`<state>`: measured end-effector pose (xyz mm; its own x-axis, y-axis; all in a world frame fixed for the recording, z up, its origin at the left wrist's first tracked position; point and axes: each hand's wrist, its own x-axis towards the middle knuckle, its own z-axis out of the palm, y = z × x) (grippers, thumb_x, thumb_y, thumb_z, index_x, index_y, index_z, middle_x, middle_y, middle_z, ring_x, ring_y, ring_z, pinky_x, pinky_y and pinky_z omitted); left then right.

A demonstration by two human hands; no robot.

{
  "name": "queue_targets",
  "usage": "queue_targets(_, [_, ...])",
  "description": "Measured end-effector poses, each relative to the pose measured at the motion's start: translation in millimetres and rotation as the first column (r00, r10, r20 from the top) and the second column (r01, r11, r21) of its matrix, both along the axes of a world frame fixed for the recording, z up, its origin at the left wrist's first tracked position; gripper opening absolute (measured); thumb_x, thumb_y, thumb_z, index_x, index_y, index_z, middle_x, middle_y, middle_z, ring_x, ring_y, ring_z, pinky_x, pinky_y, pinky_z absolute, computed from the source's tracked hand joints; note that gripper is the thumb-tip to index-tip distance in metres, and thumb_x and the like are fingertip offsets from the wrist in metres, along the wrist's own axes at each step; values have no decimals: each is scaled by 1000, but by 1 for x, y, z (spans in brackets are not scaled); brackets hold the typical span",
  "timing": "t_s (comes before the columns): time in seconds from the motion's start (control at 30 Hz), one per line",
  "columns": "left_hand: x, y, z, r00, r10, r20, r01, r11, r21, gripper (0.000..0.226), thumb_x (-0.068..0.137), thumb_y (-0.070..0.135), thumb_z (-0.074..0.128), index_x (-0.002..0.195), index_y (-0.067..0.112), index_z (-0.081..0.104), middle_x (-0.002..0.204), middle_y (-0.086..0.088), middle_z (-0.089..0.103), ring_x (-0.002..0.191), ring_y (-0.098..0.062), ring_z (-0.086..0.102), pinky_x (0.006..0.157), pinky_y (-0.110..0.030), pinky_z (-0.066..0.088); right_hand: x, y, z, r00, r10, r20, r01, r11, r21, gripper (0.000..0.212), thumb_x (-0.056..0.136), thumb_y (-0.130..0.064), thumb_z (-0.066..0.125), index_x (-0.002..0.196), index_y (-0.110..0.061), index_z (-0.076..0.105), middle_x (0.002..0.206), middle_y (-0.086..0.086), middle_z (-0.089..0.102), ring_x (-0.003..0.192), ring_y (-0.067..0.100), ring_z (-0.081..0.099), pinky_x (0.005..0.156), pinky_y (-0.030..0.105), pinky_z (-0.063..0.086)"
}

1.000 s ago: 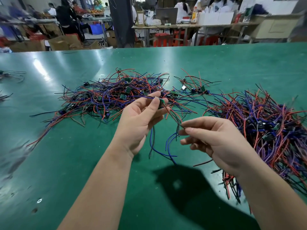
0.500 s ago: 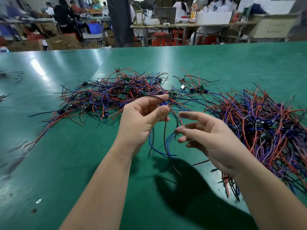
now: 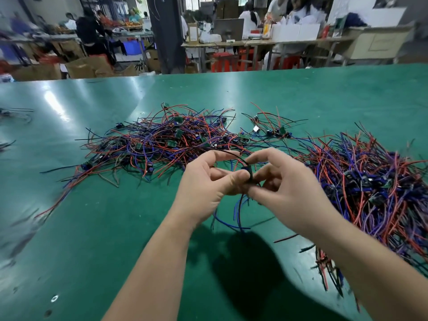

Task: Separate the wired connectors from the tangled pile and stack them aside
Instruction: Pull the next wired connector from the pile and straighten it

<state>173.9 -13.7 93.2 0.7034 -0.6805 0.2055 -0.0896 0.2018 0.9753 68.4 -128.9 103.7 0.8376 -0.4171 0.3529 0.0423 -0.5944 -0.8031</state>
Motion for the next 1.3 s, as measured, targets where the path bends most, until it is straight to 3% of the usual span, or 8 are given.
queue_targets(0.17, [17, 4, -8, 989, 144, 36, -148, 976, 161, 13, 79, 29, 72, 86, 20, 67, 77, -3, 74, 67, -12, 68, 63, -21, 50, 25, -36, 35, 996, -83, -38, 84, 996, 28, 23, 75, -6, 74, 89, -22, 66, 61, 5, 68, 44, 13, 61, 43, 18, 42])
queue_targets(0.3, [44, 15, -29, 783, 416, 463, -615, 634, 469, 7, 85, 30, 64, 79, 29, 68, 78, 10, 65, 71, -15, 58, 60, -17, 41, 64, -96, 71, 948, -317, 18, 317, 945, -77, 32, 78, -11, 71, 107, -22, 63, 78, 7, 72, 50, 10, 62, 45, 21, 44])
queue_targets(0.5, [55, 17, -47, 818, 142, 557, -567, 354, 743, 33, 91, 38, 53, 123, 43, 57, 151, -4, 33, 135, -30, 25, 107, -41, 26, 84, -112, 81, 919, -372, -131, 351, 923, -160, 62, 82, -17, 66, 137, -28, 41, 131, 8, 50, 79, 22, 68, 81, 45, 55])
queue_targets(0.8, [58, 10, -48, 763, 389, 515, -643, 531, 551, 23, 90, 21, 56, 107, 25, 71, 100, 4, 69, 91, -18, 60, 83, -30, 45, 20, -31, 30, 991, -63, -121, 65, 998, 19, 27, 84, -9, 67, 101, -30, 62, 105, -7, 66, 70, 18, 70, 66, 31, 52])
queue_targets(0.9, [54, 8, -35, 859, 509, 54, -499, 808, 312, 15, 86, 10, 65, 86, 20, 76, 59, 16, 65, 53, 3, 54, 59, -15, 44, 6, -16, 8, 996, -8, -87, 24, 981, 193, 22, 84, 0, 63, 89, -21, 67, 86, 5, 72, 64, 15, 70, 63, 28, 53])
queue_targets(1.0, [42, 10, -16, 944, 170, -283, -172, 985, 17, 19, 76, 0, 71, 71, 17, 78, 66, 6, 70, 63, -1, 60, 68, -15, 50, -1, -5, -15, 997, 12, -70, 11, 947, 321, 25, 86, 6, 60, 90, -18, 67, 80, 12, 72, 62, 15, 69, 57, 18, 49])
queue_targets(1.13, [23, 21, -2, 935, -323, -147, 302, 942, -149, 24, 68, -9, 68, 73, 12, 78, 76, 4, 70, 70, -4, 65, 68, -13, 50, -3, 2, -24, 994, 107, 17, -103, 893, 439, 49, 91, 6, 53, 118, -35, 55, 105, 7, 67, 72, 14, 69, 64, 18, 49])
queue_targets(1.3, [-1, 18, 6, 755, -650, 83, 623, 751, 219, 33, 69, -8, 71, 74, 24, 78, 79, 7, 69, 75, -5, 61, 72, -17, 46, -9, 2, -22, 941, 336, 33, -332, 904, 269, 71, 82, 26, 40, 116, -33, 61, 113, -6, 68, 97, 7, 65, 90, 18, 47])
